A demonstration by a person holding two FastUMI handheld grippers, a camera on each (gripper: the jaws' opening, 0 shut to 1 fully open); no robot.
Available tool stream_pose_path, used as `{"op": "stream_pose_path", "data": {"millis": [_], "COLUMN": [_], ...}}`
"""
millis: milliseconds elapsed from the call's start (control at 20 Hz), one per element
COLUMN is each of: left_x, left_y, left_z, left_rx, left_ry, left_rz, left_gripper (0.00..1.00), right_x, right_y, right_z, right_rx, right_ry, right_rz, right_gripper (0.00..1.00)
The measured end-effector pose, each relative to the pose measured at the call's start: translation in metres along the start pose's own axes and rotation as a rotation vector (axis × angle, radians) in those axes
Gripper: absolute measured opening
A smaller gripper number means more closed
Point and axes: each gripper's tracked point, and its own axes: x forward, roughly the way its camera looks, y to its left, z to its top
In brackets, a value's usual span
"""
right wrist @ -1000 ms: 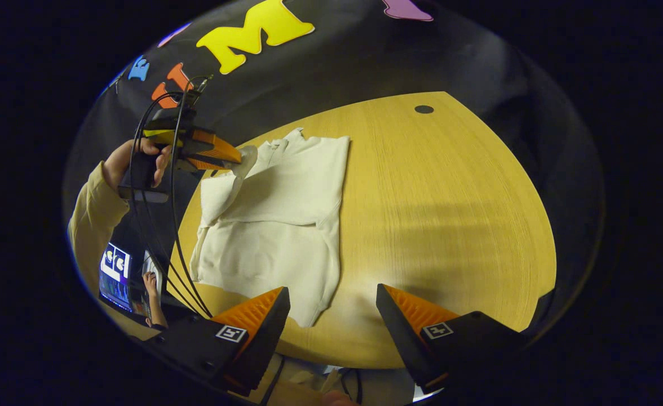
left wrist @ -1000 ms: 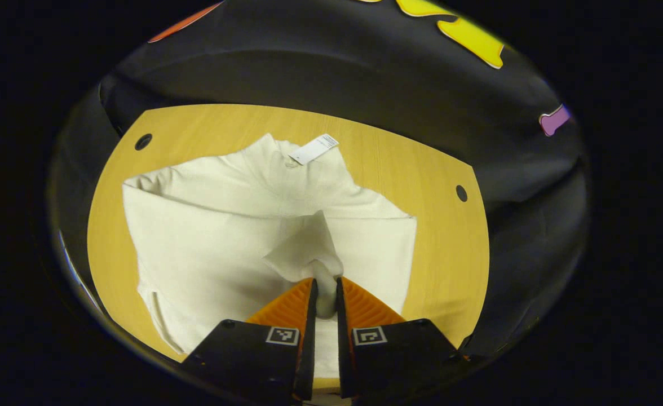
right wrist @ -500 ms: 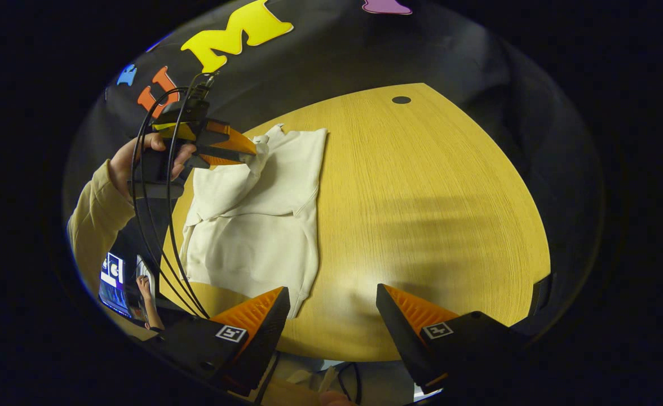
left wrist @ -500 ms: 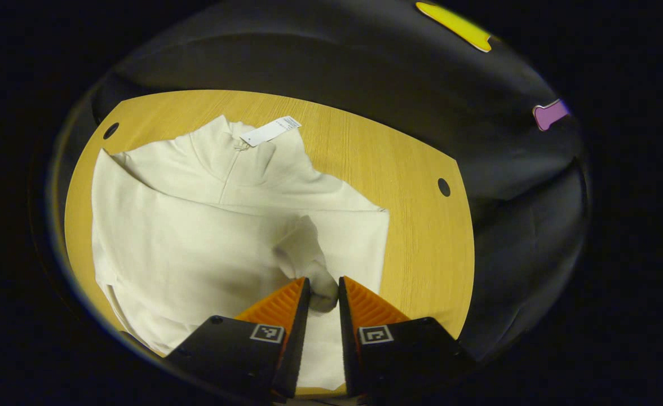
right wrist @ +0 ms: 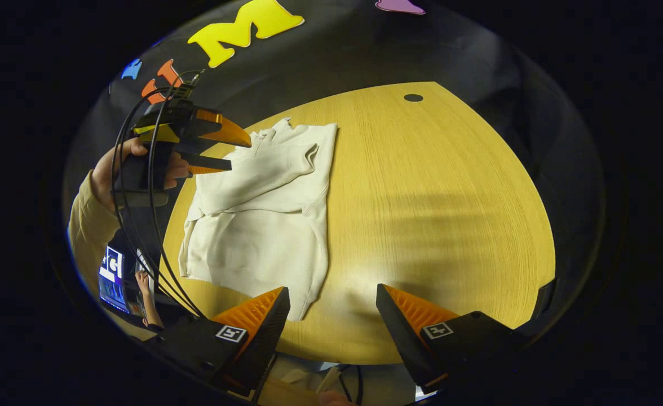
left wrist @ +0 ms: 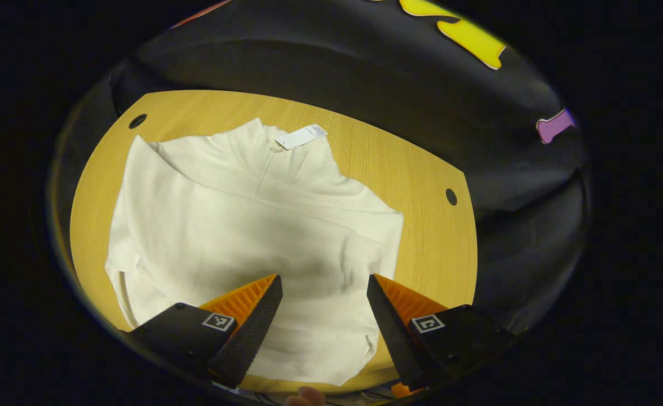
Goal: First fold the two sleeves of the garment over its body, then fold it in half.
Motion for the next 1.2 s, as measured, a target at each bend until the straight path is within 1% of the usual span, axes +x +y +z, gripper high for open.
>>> {"op": "stream_pose_path", "data": {"millis": [150,250,450,500,650,750,800,850,900,1050,1100,1200], "left_x": [-0.041,-0.071,-0.126,-0.14,-0.179,-0.202,-0.213,-0.226,-0.237,-0.27,-0.279,-0.296], "left_y": [0.009,0.024,0.063,0.075,0.105,0.116,0.118,0.118,0.118,0.124,0.12,0.102], "left_z": [0.019,0.03,0.055,0.062,0.083,0.097,0.103,0.111,0.118,0.15,0.16,0.184], "left_rx": [0.007,0.003,-0.016,-0.017,-0.041,-0.074,-0.087,-0.091,-0.081,-0.041,-0.045,-0.081], "left_ry": [-0.03,-0.048,-0.076,-0.084,-0.081,-0.064,-0.046,-0.03,-0.014,0.031,0.061,0.123], "left_rz": [-0.008,0.001,0.049,0.076,0.141,0.163,0.171,0.179,0.189,0.272,0.273,0.256], "left_gripper": [0.99,0.99,0.99,1.0,0.99,0.99,0.99,0.98,0.98,0.98,0.98,0.98], "right_x": [0.01,0.02,0.036,0.039,0.048,0.052,0.053,0.055,0.056,0.06,0.061,0.065], "right_y": [0.016,0.025,0.043,0.049,0.058,0.061,0.061,0.061,0.059,0.049,0.047,0.046], "right_z": [-0.004,-0.01,-0.025,-0.029,-0.042,-0.051,-0.054,-0.057,-0.059,-0.068,-0.07,-0.077], "right_rx": [-0.026,-0.044,-0.068,-0.073,-0.102,-0.088,-0.077,-0.07,-0.067,-0.059,-0.049,-0.024], "right_ry": [0.004,0.017,0.048,0.055,0.072,0.087,0.095,0.101,0.106,0.134,0.147,0.179], "right_rz": [0.022,0.023,0.019,0.022,0.019,0.012,0.008,0.001,-0.009,-0.056,-0.067,-0.083], "right_gripper": [0.96,0.96,0.96,0.96,0.96,0.96,0.93,0.93,0.96,0.96,0.93,0.93]}}
